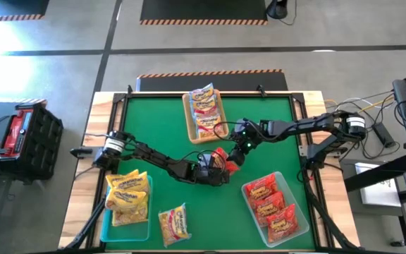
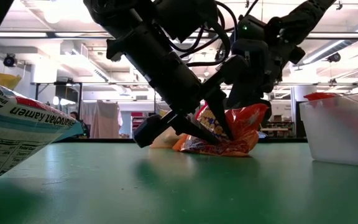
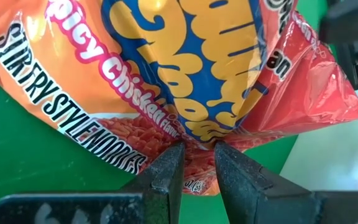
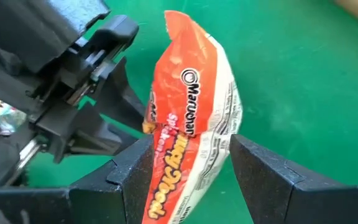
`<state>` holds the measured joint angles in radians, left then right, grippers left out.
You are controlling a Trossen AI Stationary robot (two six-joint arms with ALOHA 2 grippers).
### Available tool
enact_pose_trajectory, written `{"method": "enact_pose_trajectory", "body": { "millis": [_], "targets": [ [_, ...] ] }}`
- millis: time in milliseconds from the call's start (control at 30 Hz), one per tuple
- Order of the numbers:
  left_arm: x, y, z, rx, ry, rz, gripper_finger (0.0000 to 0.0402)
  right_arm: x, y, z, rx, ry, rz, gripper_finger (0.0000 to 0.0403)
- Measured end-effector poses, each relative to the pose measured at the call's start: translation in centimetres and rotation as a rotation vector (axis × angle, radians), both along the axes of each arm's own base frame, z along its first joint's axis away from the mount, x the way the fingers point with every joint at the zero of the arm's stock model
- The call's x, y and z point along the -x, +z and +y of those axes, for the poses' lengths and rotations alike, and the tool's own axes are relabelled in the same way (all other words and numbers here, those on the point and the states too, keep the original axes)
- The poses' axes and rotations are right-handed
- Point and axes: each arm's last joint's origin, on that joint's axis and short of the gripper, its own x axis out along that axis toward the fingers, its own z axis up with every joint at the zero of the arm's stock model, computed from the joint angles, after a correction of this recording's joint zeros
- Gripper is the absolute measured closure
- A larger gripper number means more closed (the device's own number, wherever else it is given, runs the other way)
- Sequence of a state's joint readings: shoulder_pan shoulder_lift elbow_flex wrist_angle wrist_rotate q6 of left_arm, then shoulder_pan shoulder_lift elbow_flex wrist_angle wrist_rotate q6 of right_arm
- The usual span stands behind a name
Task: Sort Maruchan noodles
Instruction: Put the orange noodle pack into the transparent bin
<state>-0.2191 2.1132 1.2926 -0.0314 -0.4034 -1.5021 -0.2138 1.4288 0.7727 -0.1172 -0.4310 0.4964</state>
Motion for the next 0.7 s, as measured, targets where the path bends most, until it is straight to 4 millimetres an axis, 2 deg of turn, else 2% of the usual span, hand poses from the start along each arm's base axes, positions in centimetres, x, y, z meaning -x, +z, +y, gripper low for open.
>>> {"method": "enact_pose_trajectory", "body": {
  "millis": [467, 700],
  "targets": [
    [-0.4, 0.0, 1.8, -0.018, 0.026, -0.002, 0.0327, -0.2, -0.1, 0.9, 0.134, 0.04, -0.003, 0.0202],
    [-0.5, 0.1, 1.9, -0.028, 0.039, -0.013, 0.0327, -0.7, -2.0, 0.7, 0.122, 0.043, 0.061, 0.0202]
  ]
}}
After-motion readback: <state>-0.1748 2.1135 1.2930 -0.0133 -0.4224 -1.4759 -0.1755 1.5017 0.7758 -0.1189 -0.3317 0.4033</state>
